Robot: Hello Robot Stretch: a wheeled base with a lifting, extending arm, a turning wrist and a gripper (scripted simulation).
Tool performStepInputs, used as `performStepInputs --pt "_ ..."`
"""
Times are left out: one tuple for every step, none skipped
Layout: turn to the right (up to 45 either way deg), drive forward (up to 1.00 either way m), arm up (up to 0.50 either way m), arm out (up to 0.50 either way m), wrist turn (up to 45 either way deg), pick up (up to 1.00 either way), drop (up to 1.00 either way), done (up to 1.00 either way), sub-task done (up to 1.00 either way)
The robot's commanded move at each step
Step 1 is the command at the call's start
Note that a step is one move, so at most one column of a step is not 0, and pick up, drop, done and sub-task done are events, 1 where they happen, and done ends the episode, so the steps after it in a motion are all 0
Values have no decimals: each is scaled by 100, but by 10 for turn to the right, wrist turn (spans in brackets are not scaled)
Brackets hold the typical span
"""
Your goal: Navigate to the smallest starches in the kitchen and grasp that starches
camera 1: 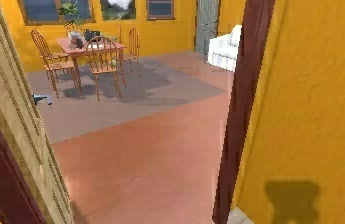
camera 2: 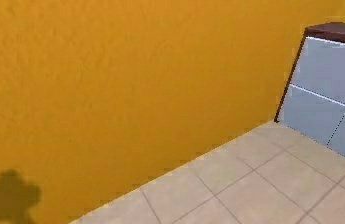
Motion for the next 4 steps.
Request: performStepInputs --pt "0 45 0 0 0 0 0 0 0" --pt "-270 0 0 0 0 0 0 0 0" --pt "0 100 0 0 0 0 0 0 0" --pt "-60 0 0 0 0 0 0 0 0"
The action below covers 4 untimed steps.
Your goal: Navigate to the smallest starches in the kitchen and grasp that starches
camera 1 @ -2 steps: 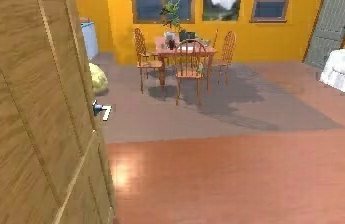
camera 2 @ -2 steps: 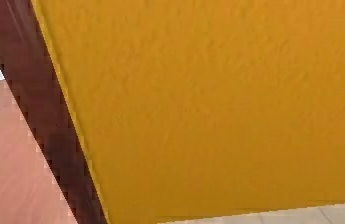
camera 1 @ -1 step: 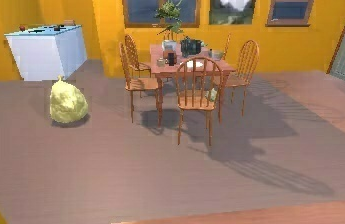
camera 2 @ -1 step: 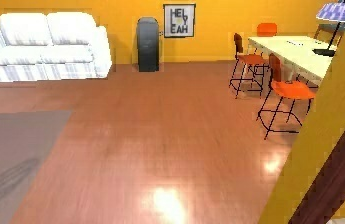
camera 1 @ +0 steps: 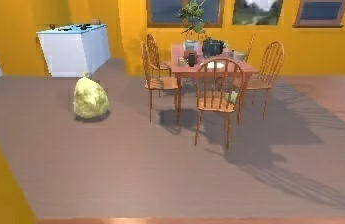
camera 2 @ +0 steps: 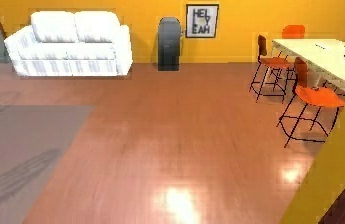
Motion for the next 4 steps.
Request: performStepInputs --pt "0 30 0 0 0 0 0 0 0" --pt "-30 0 0 0 0 0 0 0 0" --pt "450 0 0 0 0 0 0 0 0" --pt "450 0 0 0 0 0 0 0 0"
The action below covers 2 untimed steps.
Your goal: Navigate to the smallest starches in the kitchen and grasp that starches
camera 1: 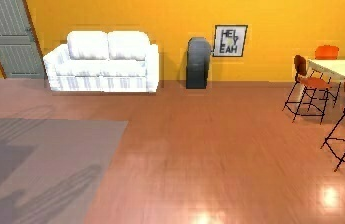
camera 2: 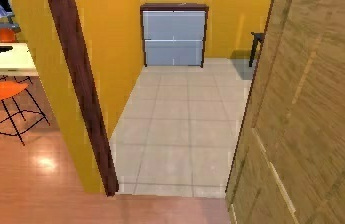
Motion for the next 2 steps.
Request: performStepInputs --pt "0 15 0 0 0 0 0 0 0" --pt "30 0 0 0 0 0 0 0 0"
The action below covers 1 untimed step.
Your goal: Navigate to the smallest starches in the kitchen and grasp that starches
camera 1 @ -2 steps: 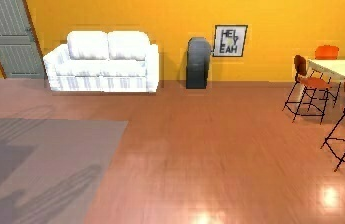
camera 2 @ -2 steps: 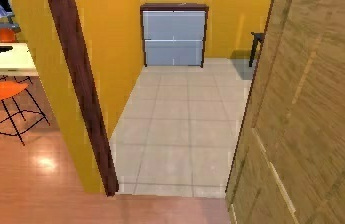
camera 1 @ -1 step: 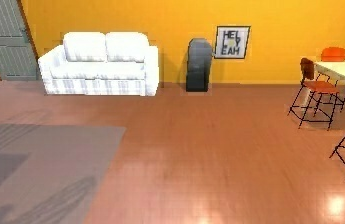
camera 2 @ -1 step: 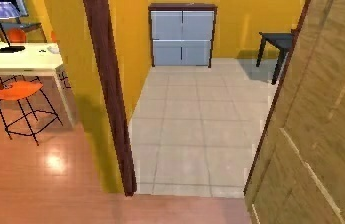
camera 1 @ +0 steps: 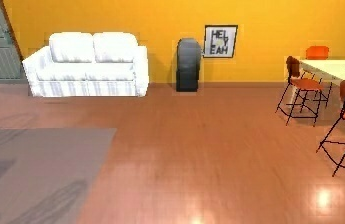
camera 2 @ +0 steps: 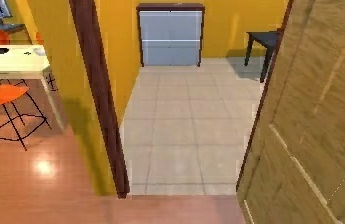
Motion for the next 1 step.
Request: performStepInputs --pt "0 15 0 0 0 0 0 0 0"
